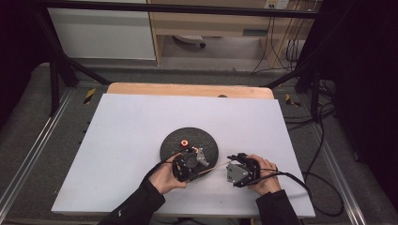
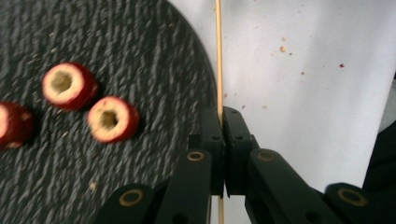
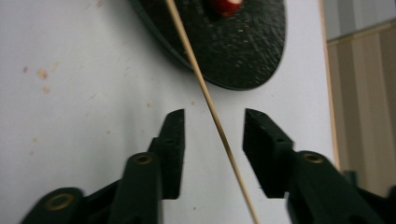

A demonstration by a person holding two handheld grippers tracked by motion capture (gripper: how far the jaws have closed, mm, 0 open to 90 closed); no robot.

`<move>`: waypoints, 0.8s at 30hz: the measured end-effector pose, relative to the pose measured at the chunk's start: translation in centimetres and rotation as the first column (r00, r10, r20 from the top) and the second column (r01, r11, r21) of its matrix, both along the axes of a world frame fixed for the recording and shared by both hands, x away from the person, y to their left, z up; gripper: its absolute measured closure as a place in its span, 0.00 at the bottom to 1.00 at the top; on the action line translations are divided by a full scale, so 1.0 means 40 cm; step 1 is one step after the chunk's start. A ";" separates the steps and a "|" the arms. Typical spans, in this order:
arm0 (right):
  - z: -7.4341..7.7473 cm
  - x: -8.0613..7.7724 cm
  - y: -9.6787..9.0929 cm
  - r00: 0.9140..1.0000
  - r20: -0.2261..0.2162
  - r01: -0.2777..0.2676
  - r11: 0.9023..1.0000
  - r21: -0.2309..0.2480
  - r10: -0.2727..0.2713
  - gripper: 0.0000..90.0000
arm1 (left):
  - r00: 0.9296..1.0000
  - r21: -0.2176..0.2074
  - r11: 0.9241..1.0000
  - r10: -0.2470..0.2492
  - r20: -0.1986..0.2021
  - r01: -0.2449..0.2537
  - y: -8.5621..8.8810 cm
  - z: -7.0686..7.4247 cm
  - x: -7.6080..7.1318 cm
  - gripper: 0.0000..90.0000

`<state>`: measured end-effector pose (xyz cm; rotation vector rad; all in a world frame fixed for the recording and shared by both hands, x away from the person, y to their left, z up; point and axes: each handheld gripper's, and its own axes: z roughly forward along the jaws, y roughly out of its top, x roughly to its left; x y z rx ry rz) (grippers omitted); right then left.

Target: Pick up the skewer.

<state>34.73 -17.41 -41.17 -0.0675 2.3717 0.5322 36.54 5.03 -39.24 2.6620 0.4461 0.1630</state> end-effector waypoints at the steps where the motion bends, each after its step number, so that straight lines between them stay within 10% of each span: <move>1: 0.002 0.002 -0.008 0.999 -0.017 0.038 0.998 0.051 -0.038 0.56 | 1.000 -0.005 1.000 0.009 -0.005 -0.009 0.008 0.000 -0.001 0.98; 5: 0.004 0.008 -0.043 0.983 -0.103 0.171 0.961 0.216 -0.151 0.42 | 0.999 -0.022 0.999 0.037 -0.002 -0.037 0.043 -0.005 -0.003 0.98; 10: -0.005 0.014 -0.080 0.944 -0.224 0.312 0.874 0.374 -0.241 0.28 | 0.997 -0.058 0.995 0.079 0.004 -0.079 0.085 -0.009 -0.010 0.98; 15: -0.023 0.024 -0.107 0.868 -0.395 0.462 0.781 0.420 -0.301 0.20 | 0.991 -0.125 0.983 0.135 0.017 -0.132 0.129 -0.006 -0.020 0.98; 19: -0.036 0.036 -0.116 0.782 -0.537 0.569 0.714 0.409 -0.316 0.11 | 0.982 -0.186 0.966 0.187 0.033 -0.178 0.163 -0.011 -0.029 0.98; 24: -0.040 0.044 -0.118 0.744 -0.588 0.611 0.679 0.408 -0.317 0.06 | 0.969 -0.252 0.941 0.245 0.041 -0.227 0.214 -0.022 -0.046 0.98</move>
